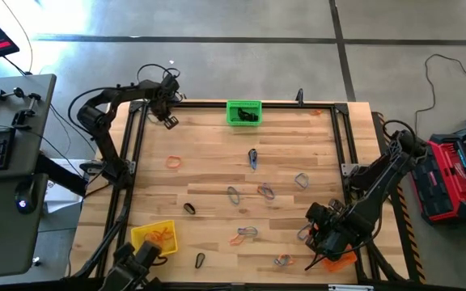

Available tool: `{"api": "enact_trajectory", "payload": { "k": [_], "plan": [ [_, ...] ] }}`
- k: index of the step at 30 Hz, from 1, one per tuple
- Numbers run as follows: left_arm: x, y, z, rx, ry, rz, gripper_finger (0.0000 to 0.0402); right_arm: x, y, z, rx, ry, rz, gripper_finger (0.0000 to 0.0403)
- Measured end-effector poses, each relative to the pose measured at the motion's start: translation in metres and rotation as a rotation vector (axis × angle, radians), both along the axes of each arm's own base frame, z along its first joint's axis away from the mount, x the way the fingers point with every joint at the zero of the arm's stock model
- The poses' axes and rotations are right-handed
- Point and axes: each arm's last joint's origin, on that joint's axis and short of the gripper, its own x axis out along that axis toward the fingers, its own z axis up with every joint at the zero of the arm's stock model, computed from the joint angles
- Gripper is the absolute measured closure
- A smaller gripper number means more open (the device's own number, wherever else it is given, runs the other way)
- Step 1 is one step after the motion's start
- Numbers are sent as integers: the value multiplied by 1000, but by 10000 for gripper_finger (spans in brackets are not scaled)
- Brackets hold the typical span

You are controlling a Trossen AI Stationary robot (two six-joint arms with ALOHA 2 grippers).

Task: Sort rubber bands into baskets
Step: Put the orange rubber band into the yellow bin

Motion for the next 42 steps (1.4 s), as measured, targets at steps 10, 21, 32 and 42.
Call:
{"api": "enact_trajectory", "payload": {
  "k": [10, 21, 32, 42],
  "plan": [
    [5, -22, 43, 68, -44, -11, 401, 0, 0, 0, 1, 1, 0, 210],
    [13, -90, 120, 151, -255, -118, 401, 0, 0, 0, -8, -11, -2, 210],
    [29, -157, 149, 269, -552, -219, 401, 2, -2, 1, -73, -75, 23, 210],
    [55, -201, 132, 145, -693, -434, 401, 3, -2, 1, -90, -92, 29, 210]
  ]
}}
